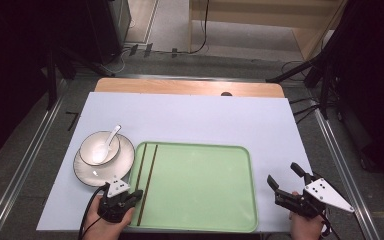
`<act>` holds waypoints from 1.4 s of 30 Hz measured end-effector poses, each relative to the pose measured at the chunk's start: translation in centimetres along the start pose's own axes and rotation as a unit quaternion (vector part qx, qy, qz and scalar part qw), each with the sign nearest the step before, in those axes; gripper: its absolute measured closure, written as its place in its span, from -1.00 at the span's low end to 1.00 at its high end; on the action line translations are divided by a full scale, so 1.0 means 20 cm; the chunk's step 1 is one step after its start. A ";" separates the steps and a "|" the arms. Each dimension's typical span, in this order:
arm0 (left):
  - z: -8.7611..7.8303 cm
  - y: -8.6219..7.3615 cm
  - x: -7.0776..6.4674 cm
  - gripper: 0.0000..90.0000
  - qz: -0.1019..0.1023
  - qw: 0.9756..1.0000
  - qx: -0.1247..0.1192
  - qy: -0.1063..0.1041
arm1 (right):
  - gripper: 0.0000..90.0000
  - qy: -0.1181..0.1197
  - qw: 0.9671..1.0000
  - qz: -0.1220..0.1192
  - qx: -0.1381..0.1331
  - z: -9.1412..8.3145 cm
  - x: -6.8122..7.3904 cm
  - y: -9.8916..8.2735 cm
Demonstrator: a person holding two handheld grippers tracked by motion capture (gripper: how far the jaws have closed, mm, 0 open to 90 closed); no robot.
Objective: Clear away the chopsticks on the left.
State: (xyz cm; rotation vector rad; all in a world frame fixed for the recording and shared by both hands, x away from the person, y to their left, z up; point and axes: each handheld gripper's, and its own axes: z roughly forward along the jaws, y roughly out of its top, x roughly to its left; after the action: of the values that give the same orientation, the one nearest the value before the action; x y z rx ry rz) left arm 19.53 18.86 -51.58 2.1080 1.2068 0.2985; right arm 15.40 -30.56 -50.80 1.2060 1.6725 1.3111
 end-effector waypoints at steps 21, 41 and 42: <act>-0.11 0.04 0.12 0.06 0.002 0.995 -0.083 -0.055 | -0.71 -0.011 1.000 0.004 0.004 0.00 -0.02 -0.01; -0.29 -0.01 0.41 -1.00 -0.009 0.981 -0.186 -0.043 | -0.71 -0.020 1.000 0.013 0.010 -0.02 -0.05 -0.02; -0.30 -0.02 0.43 -1.00 -0.010 0.981 -0.190 -0.039 | -0.71 -0.020 1.000 0.014 0.010 -0.02 -0.05 -0.02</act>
State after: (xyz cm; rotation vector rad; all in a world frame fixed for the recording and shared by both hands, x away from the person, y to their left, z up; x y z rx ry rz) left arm 20.90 28.69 -48.50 1.7595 1.0321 0.3984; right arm 15.30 -31.73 -51.12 1.2632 1.6502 1.2801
